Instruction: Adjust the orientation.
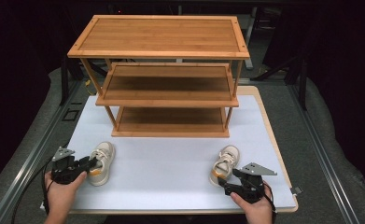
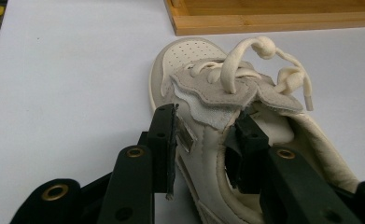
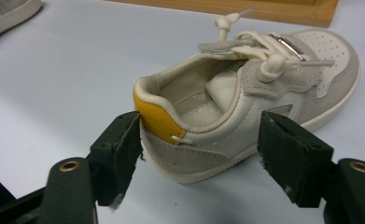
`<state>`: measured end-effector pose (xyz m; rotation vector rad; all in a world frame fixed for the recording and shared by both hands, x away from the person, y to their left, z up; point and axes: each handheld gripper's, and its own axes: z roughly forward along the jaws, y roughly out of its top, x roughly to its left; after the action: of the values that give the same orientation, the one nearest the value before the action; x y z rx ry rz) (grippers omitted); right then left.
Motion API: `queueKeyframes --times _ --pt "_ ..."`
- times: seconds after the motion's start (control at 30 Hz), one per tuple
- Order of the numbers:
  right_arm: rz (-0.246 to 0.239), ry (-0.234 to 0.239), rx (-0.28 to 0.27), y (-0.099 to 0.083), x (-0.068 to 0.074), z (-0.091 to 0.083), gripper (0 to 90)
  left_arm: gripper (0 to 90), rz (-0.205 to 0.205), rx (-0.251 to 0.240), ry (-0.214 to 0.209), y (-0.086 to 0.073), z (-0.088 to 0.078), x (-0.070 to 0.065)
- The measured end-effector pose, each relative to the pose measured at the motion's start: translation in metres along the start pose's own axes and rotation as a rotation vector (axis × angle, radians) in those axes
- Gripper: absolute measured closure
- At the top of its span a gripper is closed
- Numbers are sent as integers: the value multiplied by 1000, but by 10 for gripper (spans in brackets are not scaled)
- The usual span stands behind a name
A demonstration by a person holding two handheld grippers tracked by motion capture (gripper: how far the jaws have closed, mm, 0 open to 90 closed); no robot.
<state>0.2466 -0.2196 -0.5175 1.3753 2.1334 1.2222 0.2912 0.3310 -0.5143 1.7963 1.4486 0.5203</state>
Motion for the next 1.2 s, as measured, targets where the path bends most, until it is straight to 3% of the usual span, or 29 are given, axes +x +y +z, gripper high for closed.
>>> queueKeyframes --times 0.1,0.43,0.53,0.63,0.77,0.83,0.93,1.03,1.13,1.17,1.2 --pt "-38 -33 -6 1 6 -3 318 655 3 1 -1 0 0 1" --pt "45 -88 -99 3 5 -8 329 653 9 1 3 0 0 0" --pt "29 -106 -149 7 7 -5 350 652 10 1 5 0 0 -1" --pt "33 -123 -164 9 8 -4 359 652 10 2 6 0 0 -1" --pt "58 -196 -116 11 5 8 413 651 8 1 2 0 0 0" --pt "74 -228 -61 10 0 15 417 650 5 -1 0 0 0 0" --pt "112 -201 -61 9 -7 14 427 650 0 -2 -2 0 0 0" --pt "113 -203 -57 9 -9 12 476 650 2 -1 -2 0 0 0" --pt "100 -264 -57 10 -12 6 520 650 1 -1 -3 0 0 0" --pt "104 -254 -58 9 -15 4 539 646 -1 -2 -8 -1 1 1" --pt "115 -278 -67 8 -19 1 555 639 -8 -6 -13 -1 2 0"
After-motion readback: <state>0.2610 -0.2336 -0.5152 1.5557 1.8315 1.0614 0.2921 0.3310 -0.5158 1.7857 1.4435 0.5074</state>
